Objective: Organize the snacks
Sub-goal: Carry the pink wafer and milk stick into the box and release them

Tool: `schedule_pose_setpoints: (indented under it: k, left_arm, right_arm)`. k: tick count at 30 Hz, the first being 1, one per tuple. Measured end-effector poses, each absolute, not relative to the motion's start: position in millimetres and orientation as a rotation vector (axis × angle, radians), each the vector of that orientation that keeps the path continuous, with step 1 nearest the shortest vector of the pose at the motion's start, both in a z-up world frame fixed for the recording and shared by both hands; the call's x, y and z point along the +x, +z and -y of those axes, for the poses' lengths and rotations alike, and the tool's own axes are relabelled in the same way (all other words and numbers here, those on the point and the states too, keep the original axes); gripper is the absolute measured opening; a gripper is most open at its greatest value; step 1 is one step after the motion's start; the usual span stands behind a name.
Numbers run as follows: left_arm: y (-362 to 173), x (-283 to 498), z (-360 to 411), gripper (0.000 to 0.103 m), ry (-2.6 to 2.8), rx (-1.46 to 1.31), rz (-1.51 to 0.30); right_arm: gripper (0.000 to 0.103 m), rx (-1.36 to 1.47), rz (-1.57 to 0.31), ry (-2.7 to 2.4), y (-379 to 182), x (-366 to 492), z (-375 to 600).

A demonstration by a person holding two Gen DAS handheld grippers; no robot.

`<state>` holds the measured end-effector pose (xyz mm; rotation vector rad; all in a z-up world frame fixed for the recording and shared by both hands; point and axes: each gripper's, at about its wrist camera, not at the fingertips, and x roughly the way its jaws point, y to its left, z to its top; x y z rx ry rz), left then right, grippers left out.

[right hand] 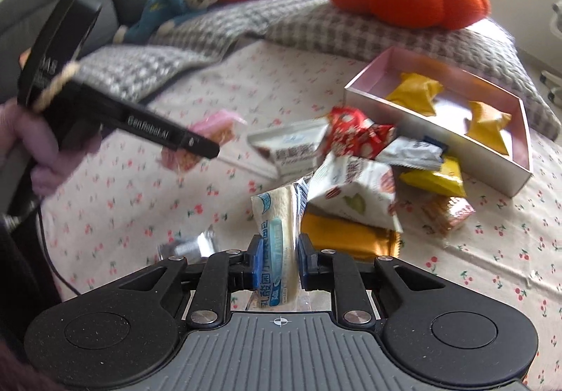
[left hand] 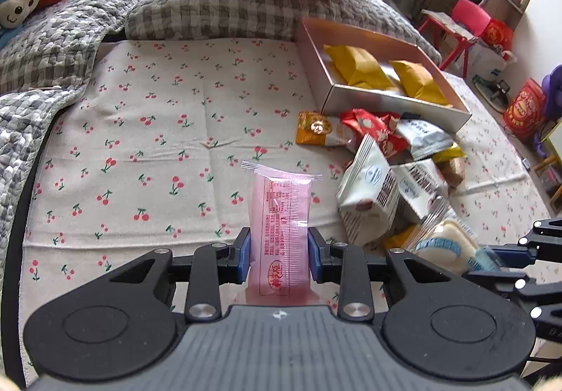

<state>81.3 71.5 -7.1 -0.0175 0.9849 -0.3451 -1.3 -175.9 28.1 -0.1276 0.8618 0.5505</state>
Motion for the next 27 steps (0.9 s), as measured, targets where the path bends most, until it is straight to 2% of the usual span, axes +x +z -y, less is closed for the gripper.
schedule_pose_setpoints:
  k: [27]
  left_arm:
    - [22,114,-12,0.029,-0.407,-0.127,-0.890]
  right_arm:
    - [0.019,0.299,-0.770,0.282,61,83,264]
